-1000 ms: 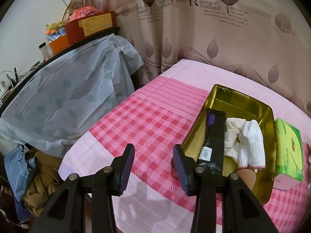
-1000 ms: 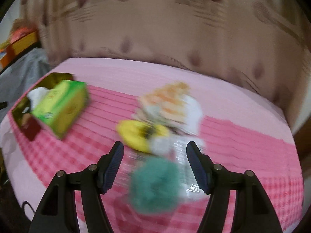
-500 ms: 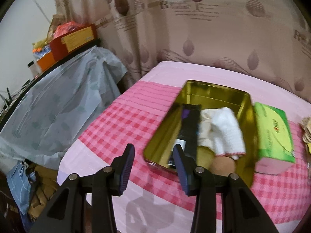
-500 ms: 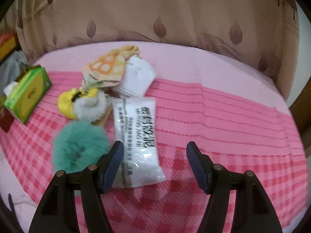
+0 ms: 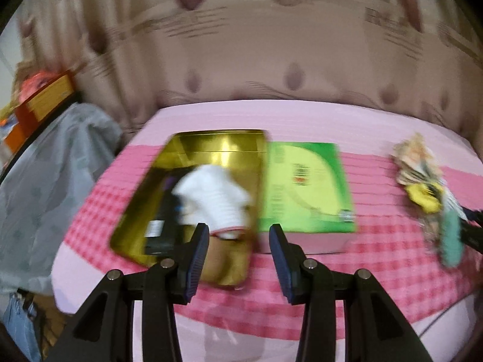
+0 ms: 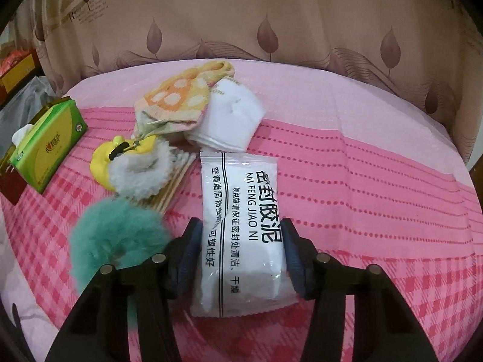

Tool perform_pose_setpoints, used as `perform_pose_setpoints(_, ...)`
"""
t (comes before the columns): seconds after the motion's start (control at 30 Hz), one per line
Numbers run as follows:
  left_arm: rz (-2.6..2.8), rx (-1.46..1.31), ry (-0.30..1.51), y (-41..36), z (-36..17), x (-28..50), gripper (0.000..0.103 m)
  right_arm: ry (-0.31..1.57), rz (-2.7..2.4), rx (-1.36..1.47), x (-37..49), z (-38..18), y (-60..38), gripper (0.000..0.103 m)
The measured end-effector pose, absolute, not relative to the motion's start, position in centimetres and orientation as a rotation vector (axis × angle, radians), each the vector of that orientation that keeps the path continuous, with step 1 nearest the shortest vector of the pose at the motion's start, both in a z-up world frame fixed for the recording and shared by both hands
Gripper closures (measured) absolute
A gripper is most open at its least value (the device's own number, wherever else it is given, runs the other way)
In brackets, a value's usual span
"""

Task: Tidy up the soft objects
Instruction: 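Grasp the white packet with the right tool while the left tool reaches the teal pom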

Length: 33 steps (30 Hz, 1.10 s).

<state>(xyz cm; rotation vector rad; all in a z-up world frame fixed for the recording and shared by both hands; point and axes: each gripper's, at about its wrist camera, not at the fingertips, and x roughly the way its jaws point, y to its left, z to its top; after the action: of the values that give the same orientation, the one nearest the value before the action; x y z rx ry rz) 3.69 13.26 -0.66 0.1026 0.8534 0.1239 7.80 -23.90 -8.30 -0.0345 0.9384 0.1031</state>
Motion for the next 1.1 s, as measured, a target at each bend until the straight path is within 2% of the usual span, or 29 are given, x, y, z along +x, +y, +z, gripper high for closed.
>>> perform_pose_setpoints(0.33, -0.182, 0.151, 0.909, 2.5, -1.6, 4.1, 0.061, 0.938, 0.000, -0.006, 6.6, -8.4, -28.6, 0.056)
perform_pose_setpoints(0.43, -0.287, 0.166, 0.921, -0.6, -1.7, 3.9, 0.056, 0.936, -0.041, 0.000, 6.1, -8.4, -30.0, 0.056)
perform_pose_setpoints(0.63, -0.463, 0.204, 0.934, -6.2, -2.1, 3.3, 0.056, 0.928, -0.116, 0.044, 5.5, -8.4, -33.0, 0.056)
perform_pose_setpoints(1.1, -0.597, 0.243, 1.063, -12.6, -5.3, 3.8, 0.056, 0.924, -0.097, 0.084, 5.6, -8.2, -33.4, 0.052)
